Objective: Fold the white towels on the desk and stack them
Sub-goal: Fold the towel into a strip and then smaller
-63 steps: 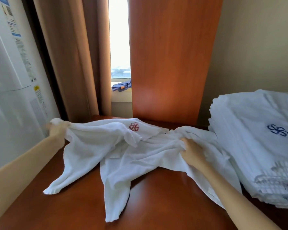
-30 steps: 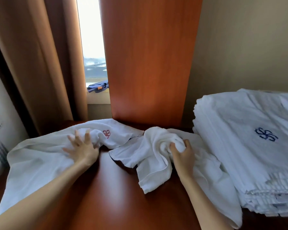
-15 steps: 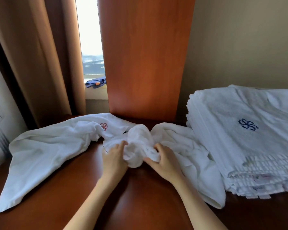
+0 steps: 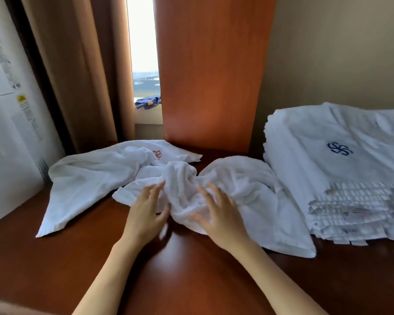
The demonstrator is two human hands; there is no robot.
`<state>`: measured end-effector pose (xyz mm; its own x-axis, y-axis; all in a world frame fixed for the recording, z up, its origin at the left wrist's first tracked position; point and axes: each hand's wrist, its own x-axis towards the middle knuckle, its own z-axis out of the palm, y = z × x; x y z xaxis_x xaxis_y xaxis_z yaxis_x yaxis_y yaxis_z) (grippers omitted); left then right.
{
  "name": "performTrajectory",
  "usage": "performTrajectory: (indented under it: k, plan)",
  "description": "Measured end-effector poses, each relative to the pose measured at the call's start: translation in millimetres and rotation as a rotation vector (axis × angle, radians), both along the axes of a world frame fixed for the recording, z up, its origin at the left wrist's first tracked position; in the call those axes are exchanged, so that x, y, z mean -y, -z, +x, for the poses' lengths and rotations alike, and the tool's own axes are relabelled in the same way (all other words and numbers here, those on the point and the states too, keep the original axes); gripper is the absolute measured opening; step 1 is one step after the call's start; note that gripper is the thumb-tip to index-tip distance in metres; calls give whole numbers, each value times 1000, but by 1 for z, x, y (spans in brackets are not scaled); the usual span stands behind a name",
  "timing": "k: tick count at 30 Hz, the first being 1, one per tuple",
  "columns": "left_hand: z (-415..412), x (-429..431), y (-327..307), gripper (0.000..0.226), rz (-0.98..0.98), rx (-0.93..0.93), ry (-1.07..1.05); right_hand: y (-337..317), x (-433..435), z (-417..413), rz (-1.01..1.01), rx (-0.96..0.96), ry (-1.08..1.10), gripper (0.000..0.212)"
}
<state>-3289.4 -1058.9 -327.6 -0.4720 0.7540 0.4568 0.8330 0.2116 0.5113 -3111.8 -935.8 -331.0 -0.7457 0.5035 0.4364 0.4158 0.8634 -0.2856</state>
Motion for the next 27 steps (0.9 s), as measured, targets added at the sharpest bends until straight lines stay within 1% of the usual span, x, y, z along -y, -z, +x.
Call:
performTrajectory:
  k: [1, 2, 4, 6, 9, 11, 13, 16, 19, 21, 24, 26, 27]
  plan:
    - [-1, 0, 2, 50, -80, -23, -45, -1, -6, 5, 15, 22, 96, 66]
    - [-2, 0, 2, 47, -111, -37, -93, 1, -10, 10, 11, 47, 178, 65]
    - [-1, 3, -5, 35, -108, -42, -161, 3, -13, 19, -20, 83, 291, 63]
    - [2, 10, -8, 24, -128, -37, -196, 3, -12, 29, -44, 122, 387, 65]
    - [6, 30, -6, 18, -110, -48, -228, 2, -16, 58, -62, 271, 562, 72]
    - [6, 47, -5, 18, -101, -43, -264, 1, -17, 79, -33, 369, 567, 70]
    - [3, 62, -6, 19, -109, -47, -317, -1, -12, 93, 35, 342, 508, 60]
    - [9, 79, -8, 21, -143, -92, -403, -5, 9, 107, 47, 264, 477, 53]
    - [16, 96, -8, 23, -209, -135, -426, 1, 37, 125, 77, 266, 482, 54]
    - [21, 111, -9, 26, -255, -151, -408, 4, 48, 144, 62, 246, 527, 58]
    - [26, 135, -13, 43, -304, -153, -367, -5, 48, 176, -110, 256, 589, 66]
    - [36, 153, -16, 59, -267, -170, -292, -18, 48, 192, -232, 289, 621, 63]
    - [41, 163, -16, 64, -262, -185, -244, -24, 49, 195, -243, 354, 635, 61]
